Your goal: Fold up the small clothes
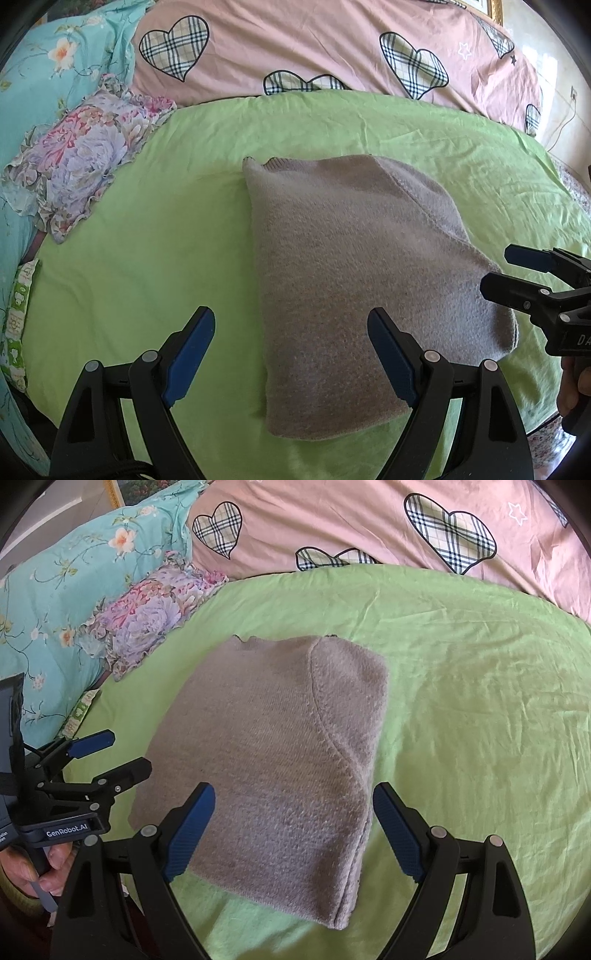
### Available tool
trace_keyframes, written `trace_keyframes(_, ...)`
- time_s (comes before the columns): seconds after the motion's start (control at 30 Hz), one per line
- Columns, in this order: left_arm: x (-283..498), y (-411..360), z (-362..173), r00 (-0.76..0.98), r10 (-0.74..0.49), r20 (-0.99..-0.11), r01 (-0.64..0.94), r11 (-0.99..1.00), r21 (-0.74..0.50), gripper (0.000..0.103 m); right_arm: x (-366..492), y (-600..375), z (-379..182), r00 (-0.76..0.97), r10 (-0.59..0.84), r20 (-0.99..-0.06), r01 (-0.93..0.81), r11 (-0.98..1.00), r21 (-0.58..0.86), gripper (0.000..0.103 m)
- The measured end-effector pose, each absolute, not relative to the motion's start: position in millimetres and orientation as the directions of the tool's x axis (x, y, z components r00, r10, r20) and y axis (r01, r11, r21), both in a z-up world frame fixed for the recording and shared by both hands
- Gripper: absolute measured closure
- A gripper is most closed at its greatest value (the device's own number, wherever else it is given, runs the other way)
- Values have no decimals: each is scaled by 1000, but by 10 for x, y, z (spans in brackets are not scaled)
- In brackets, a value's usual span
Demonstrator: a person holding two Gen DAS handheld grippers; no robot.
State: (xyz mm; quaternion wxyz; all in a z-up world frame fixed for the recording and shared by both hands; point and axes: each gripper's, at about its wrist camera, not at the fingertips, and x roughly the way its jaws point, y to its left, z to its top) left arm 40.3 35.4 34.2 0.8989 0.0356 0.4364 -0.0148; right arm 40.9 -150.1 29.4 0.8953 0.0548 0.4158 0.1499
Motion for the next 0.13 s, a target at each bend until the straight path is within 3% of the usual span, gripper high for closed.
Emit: trace_keyframes(0.13, 401, 319, 335, 619, 4, -786, 66, 996, 57, 18, 432, -1507, 266, 602, 328, -728, -221, 945, 242, 15)
